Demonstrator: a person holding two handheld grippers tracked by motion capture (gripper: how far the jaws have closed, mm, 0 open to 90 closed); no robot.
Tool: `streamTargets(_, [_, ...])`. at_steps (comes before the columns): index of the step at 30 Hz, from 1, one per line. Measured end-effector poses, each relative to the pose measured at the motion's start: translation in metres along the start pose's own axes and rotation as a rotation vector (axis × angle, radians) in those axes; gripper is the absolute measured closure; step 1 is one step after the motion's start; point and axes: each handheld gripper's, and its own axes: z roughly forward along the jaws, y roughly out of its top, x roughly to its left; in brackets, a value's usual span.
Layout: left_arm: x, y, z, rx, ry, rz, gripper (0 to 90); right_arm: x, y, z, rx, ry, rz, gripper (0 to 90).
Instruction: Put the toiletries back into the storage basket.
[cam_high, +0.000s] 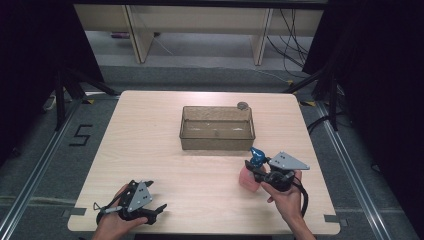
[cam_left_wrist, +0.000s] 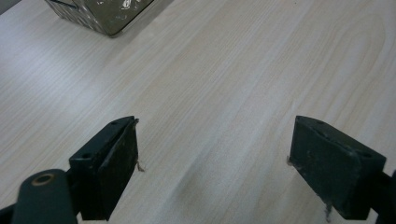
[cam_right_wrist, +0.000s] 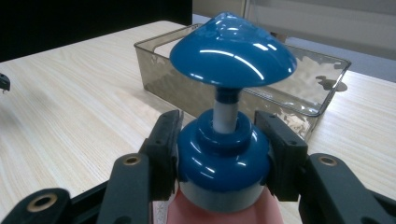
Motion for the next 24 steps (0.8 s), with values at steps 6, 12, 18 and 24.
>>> streamTargets(6, [0.000, -0.002, -0.002, -0.005, 0.009, 0.008, 15.1, -0.002, 0.006, 0.000, -0.010, 0.009, -0.040, 53.6])
streamTargets(12, [0.001, -0.002, -0.004, 0.009, 0.008, 0.017, 15.1, -0.001, 0.010, 0.004, -0.014, 0.015, -0.017, 53.6])
streamTargets(18, [-0.001, -0.003, -0.005, -0.005, 0.005, 0.001, 15.1, -0.005, 0.015, 0.004, -0.028, 0.005, -0.033, 53.6])
streamTargets(24, [-0.001, -0.002, -0.005, -0.006, 0.007, 0.002, 15.1, -0.008, 0.022, 0.001, -0.037, -0.008, -0.025, 53.6])
